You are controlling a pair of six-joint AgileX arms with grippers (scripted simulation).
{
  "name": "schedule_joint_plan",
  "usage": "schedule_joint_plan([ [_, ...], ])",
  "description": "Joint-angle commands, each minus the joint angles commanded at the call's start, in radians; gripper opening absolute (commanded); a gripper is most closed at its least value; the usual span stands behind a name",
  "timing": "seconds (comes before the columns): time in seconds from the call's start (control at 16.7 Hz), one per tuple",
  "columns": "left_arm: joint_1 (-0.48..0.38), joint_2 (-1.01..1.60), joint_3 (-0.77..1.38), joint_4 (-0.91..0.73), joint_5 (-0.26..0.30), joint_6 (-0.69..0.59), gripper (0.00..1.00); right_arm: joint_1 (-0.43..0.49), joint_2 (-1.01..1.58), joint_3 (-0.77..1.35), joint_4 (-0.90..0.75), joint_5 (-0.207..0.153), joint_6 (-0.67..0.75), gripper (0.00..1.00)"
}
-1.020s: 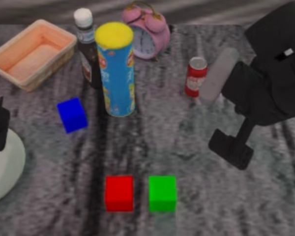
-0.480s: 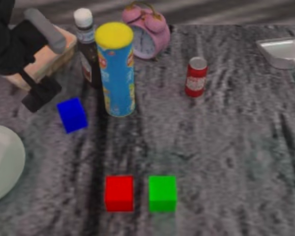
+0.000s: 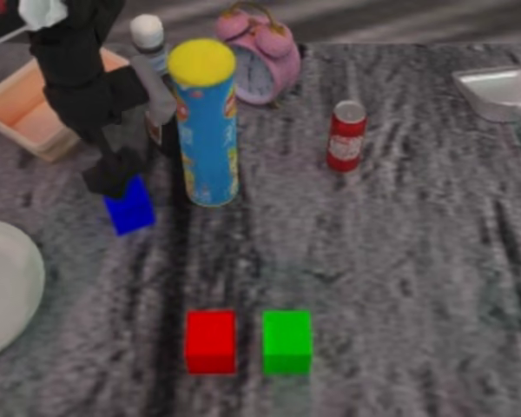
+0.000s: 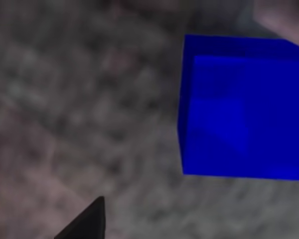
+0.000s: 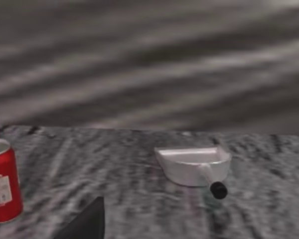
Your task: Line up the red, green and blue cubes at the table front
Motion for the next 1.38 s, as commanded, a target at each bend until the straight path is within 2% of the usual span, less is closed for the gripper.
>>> schedule_joint_plan([
  [0.48, 0.0, 0.042, 0.036, -0.015, 0.0, 0.018, 1.0, -0.018, -0.04, -0.037, 0.024, 0.004, 0.017, 1.0],
  [0.9, -0.003, 0.119, -0.109, 0.214, 0.001, 0.02, 1.0, -0.018, -0.04, -0.037, 0.024, 0.004, 0.017, 1.0],
  [1.2, -0.003, 0.133, -0.131, 0.243, 0.001, 0.02, 1.0, -0.018, -0.04, -0.037, 0.024, 0.004, 0.017, 1.0],
  [1.38, -0.003, 0.133, -0.131, 0.243, 0.001, 0.02, 0.77, -0.018, -0.04, -0.037, 0.024, 0.004, 0.017, 1.0],
])
